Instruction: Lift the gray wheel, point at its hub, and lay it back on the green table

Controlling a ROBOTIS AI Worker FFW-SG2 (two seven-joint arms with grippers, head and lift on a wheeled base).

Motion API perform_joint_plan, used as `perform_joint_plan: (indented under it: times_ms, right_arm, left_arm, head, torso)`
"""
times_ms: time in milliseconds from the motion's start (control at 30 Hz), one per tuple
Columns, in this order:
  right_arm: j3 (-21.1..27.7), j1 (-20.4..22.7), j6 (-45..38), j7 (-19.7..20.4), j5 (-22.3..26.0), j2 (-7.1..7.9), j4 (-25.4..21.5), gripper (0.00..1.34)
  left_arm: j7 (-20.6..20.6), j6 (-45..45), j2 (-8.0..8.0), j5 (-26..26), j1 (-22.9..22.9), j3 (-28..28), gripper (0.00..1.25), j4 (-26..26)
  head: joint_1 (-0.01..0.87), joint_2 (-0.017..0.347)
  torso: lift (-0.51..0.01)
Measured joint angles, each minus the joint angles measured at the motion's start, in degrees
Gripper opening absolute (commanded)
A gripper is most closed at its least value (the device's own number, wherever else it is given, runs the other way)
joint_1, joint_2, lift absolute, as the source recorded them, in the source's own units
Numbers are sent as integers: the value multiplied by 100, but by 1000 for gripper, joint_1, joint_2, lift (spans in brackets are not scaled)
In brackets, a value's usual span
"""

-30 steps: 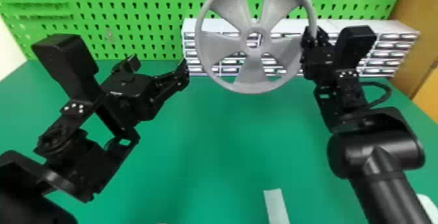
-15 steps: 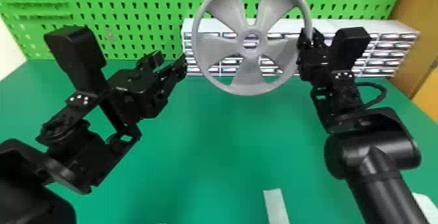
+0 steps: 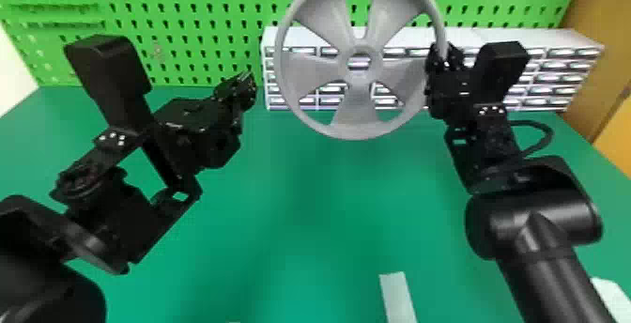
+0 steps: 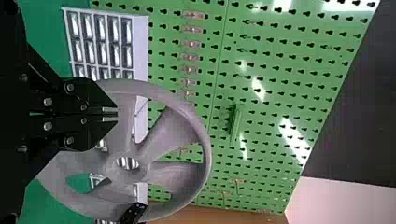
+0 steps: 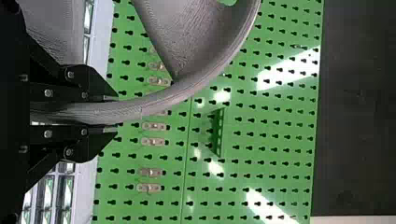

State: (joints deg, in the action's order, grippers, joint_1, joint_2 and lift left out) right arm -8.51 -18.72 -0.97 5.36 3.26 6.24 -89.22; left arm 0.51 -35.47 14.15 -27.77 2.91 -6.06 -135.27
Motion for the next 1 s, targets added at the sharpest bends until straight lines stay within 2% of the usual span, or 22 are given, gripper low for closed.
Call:
perform_joint_plan:
  times_ms: [233,633,1000]
  right_arm:
    - [-90,-22,0,0,-18,2,39,41]
    - [-278,-64,-4,0,-4,38,80,41]
    - [-286,-9,-52,0,16,18,81,41]
  left_arm:
    - [69,-219,-25,75,-114,-20,57,89]
    - [283,-233,-131,456,-478,-546,57,762]
    - [247,239,-471,868,-710,-1008,57,1310]
  head:
    - [692,48]
    - [692,48]
    - [692,48]
  torso:
    - [-93]
    - [-93]
    - [-93]
